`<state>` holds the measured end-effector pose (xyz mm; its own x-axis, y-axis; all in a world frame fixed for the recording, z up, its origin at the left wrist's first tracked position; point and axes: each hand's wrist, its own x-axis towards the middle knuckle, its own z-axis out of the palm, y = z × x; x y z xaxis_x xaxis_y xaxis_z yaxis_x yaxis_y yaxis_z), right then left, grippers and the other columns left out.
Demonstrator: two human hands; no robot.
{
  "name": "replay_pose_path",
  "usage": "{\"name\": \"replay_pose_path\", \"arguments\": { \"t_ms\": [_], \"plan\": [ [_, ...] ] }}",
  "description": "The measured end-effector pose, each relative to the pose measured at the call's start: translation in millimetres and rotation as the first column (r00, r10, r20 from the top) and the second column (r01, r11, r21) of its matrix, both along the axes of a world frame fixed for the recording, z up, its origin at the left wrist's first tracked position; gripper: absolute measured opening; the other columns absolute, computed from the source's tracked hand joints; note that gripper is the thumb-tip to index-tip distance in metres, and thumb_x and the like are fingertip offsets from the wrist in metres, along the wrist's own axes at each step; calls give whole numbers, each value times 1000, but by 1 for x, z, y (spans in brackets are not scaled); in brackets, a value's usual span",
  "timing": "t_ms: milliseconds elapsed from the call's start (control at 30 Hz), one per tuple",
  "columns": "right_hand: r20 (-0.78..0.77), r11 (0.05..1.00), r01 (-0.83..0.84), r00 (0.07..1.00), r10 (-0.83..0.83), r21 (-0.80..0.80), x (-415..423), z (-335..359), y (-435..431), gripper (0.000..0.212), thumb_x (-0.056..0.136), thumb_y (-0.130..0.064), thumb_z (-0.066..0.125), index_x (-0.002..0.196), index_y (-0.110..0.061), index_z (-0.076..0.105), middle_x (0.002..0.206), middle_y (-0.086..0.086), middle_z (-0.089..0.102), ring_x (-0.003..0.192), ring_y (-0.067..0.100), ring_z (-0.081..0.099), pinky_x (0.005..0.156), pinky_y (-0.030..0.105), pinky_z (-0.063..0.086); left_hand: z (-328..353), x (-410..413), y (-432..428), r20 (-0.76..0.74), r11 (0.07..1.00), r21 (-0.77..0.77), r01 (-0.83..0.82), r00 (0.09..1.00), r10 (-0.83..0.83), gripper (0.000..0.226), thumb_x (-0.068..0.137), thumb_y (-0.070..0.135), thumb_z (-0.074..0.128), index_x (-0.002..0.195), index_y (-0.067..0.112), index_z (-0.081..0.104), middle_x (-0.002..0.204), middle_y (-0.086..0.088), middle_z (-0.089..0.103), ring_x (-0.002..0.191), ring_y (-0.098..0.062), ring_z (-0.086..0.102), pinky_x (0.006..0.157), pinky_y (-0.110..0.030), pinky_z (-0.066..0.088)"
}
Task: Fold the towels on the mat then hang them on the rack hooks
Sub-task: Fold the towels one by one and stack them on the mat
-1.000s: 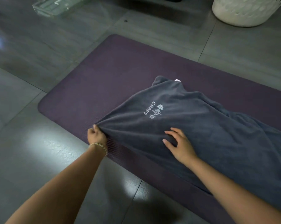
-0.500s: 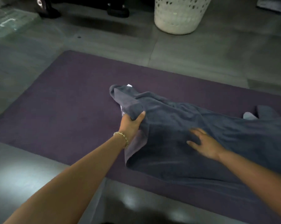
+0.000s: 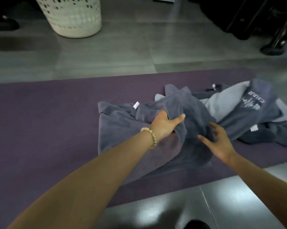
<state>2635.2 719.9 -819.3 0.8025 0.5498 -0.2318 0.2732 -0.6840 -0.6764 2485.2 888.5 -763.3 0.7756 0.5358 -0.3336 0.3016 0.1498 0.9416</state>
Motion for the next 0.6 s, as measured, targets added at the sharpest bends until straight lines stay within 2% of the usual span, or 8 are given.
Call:
{"name": "replay_pose_path", "arguments": {
  "t_ms": [67, 133, 267, 333, 400, 467, 533, 600],
  "plan": [
    [-52, 991, 124, 991, -121, 49, 9, -13, -23, 70, 75, -35, 78, 134, -14, 46, 137, 10, 45, 125, 26, 47, 101, 33, 40, -15, 10, -11, -28, 997, 63, 47, 999, -46, 38, 90, 36, 61, 117, 10, 61, 108, 0, 68, 100, -13, 64, 80, -19, 50],
    [-162, 965, 254, 957, -243, 56, 14, -26, -43, 71, 80, -28, 75, 140, -12, 40, 144, 8, 41, 131, 25, 42, 99, 28, 35, -31, 14, -22, -35, 994, 96, 52, 998, -49, 34, 92, 34, 60, 115, 9, 62, 105, -1, 69, 98, -13, 64, 80, -18, 50],
    [-414, 949, 316, 861, -295, -18, 17, -55, -68, 76, 82, -33, 73, 144, -13, 35, 141, 3, 46, 132, 23, 42, 106, 34, 36, -46, 11, -30, -15, 990, 136, -27, 999, 30, 17, 91, 26, 61, 93, 9, 64, 81, 2, 66, 69, 2, 61, 58, -9, 46],
    [-494, 949, 315, 821, -285, -24, 14, -66, -73, 68, 81, -35, 73, 138, -11, 45, 127, 2, 60, 119, 20, 54, 102, 32, 41, -47, 11, -31, -18, 984, 166, -58, 998, 62, 12, 90, 23, 63, 81, 16, 60, 72, 6, 63, 58, 9, 59, 54, -7, 43],
    [-542, 963, 270, 810, -223, 7, 5, -67, -71, 43, 86, -33, 68, 122, -11, 61, 113, 4, 68, 102, 16, 62, 89, 25, 46, -48, 12, -34, -18, 983, 166, -79, 996, 83, 13, 89, 24, 64, 80, 17, 58, 67, 10, 61, 54, 10, 57, 53, -7, 42],
    [-556, 973, 227, 816, -161, 51, -1, -64, -67, 24, 87, -32, 67, 103, -14, 69, 104, 3, 71, 94, 14, 66, 78, 21, 49, -47, 14, -38, -16, 982, 161, -96, 995, 100, 17, 89, 25, 64, 77, 16, 56, 59, 15, 59, 49, 7, 55, 50, -8, 41],
    [-546, 976, 205, 828, -129, 79, -2, -62, -66, 17, 86, -33, 69, 96, -19, 70, 102, 2, 72, 97, 15, 67, 84, 25, 52, -48, 15, -39, -28, 975, 195, -106, 993, 114, 34, 90, 30, 61, 64, 15, 48, 44, 15, 48, 39, 1, 44, 44, -12, 36],
    [-518, 979, 167, 851, -86, 113, -3, -55, -65, 13, 87, -33, 67, 96, -23, 67, 103, 2, 72, 100, 17, 67, 93, 31, 51, -46, 18, -34, -39, 963, 232, -137, 988, 150, 46, 92, 39, 56, 60, 7, 44, 48, 0, 42, 45, -8, 41, 42, -17, 34]
  ]
}}
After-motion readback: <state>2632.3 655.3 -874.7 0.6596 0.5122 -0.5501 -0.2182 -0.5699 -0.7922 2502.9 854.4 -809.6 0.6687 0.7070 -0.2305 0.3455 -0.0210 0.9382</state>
